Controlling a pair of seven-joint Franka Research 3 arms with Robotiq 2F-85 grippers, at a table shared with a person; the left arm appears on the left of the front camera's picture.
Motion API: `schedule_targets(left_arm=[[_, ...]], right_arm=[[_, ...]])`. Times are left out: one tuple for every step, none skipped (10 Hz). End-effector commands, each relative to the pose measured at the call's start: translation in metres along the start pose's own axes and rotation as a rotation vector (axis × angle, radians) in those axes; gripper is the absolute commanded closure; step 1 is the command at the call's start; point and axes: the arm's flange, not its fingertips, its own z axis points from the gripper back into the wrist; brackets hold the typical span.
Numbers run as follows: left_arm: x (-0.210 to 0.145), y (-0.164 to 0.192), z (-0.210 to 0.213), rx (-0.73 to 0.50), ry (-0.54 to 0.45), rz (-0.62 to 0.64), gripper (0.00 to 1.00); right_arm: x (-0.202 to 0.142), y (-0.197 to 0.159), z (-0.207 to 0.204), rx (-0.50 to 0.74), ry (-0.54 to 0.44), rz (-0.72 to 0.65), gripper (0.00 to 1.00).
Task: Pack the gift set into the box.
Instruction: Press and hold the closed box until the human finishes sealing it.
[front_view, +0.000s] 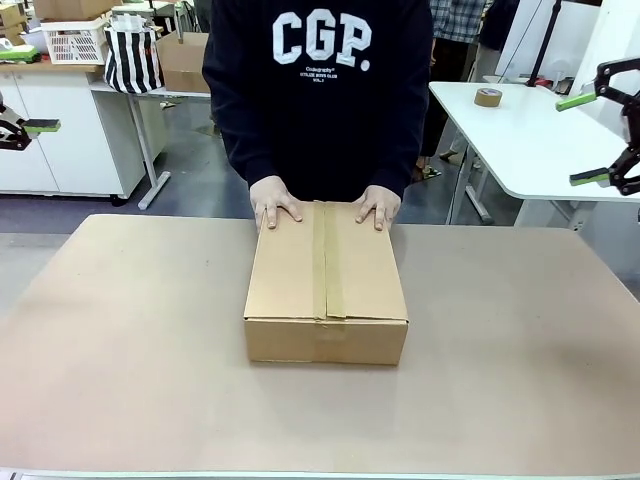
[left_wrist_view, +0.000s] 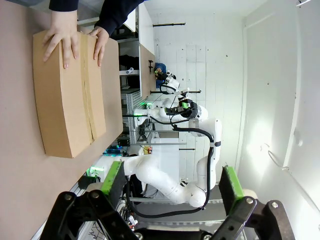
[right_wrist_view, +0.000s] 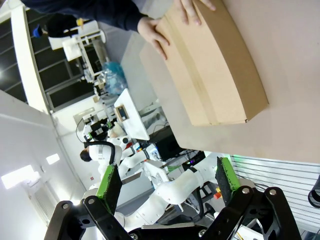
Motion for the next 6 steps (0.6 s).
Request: schedule_targets(left_arm=[[0.004, 0.001, -0.017, 0.035, 0.149, -0.073, 0.00], [0.012, 0.005, -0.049, 0.049, 0.273, -0.198, 0.00], [0.019, 0.003, -0.087, -0.002, 0.370, -0.326, 0.00], [0.021, 0.005, -0.118, -0.054, 0.407, -0.489, 0.00], [0.018, 0.011, -0.148, -0.077, 0.408, -0.686, 0.00], [0.005, 0.017, -0.181, -0.101, 0.401, -0.850, 0.00]], right_arm=[[0.008, 0.009, -0.011, -0.019, 0.027, 0.135, 0.00], [0.017, 0.021, -0.031, -0.053, 0.060, 0.262, 0.00], [0.021, 0.035, -0.054, -0.076, 0.074, 0.442, 0.00], [0.025, 0.045, -0.080, -0.107, 0.146, 0.619, 0.00], [0.021, 0.052, -0.104, -0.059, 0.209, 0.883, 0.00], [0.002, 0.057, -0.129, -0.010, 0.399, 1.296, 0.00]])
